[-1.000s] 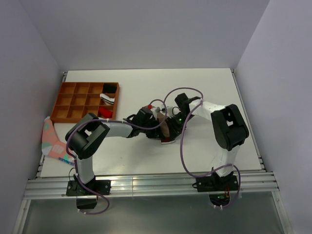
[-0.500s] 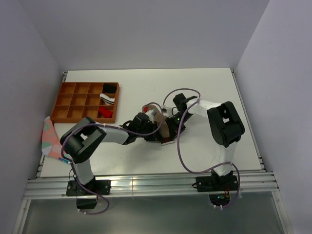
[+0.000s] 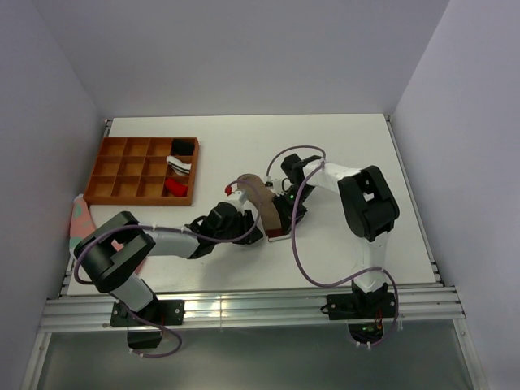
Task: Roll the socks
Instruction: Roll the sock at the center of the board.
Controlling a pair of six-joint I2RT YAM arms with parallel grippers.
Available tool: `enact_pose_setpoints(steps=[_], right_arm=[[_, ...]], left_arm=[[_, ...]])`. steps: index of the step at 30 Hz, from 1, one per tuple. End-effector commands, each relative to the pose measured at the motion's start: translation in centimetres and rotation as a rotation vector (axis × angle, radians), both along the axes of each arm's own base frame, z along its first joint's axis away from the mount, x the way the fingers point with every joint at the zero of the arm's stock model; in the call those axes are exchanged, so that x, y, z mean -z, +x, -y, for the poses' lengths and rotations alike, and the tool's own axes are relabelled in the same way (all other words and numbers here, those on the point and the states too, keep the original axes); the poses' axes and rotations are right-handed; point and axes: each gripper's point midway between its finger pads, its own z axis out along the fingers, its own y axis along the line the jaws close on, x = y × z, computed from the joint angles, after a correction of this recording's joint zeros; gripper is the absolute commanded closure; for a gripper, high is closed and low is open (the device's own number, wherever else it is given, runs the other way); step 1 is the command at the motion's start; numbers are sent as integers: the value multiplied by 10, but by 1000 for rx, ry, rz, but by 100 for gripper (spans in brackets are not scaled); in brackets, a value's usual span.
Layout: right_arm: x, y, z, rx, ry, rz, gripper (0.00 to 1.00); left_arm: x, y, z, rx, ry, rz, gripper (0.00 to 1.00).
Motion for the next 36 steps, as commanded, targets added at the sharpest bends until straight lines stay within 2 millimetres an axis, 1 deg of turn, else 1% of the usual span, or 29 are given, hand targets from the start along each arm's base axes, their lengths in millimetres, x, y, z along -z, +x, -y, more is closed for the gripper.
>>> enact_pose_setpoints(steps=[1,3,5,7,10,12,19,27,31,36], right_arm=[[12,14,8,-26,-90,53,95],[12,15,8,-29,-98,47,95],[12,14,8,-32,-107,29,95],[12,14,8,-33,-111,21,95],[11,15,6,-31,-109,11,95],[10,13,6,-33,-111,-3,95],[7,16,4,-34,-108,-2,95],[6,16,5,-37,-108,-2,95],[6,15,5,-37,-107,-3,95],[6,15,4,-37,-103,-3,96]], left_arm=[[-34,4,12,32,-44,202,58],[-42,4,18,52,-65,247,57],[-42,3,20,74,-58,272,57],[-47,6,23,88,-63,311,56],[-48,10,26,103,-49,346,57],[-48,10,28,113,-46,358,55],[-36,10,41,183,-33,357,56],[-36,6,49,220,-60,352,54],[-28,6,51,227,-47,333,54],[-23,9,51,209,-41,325,55]])
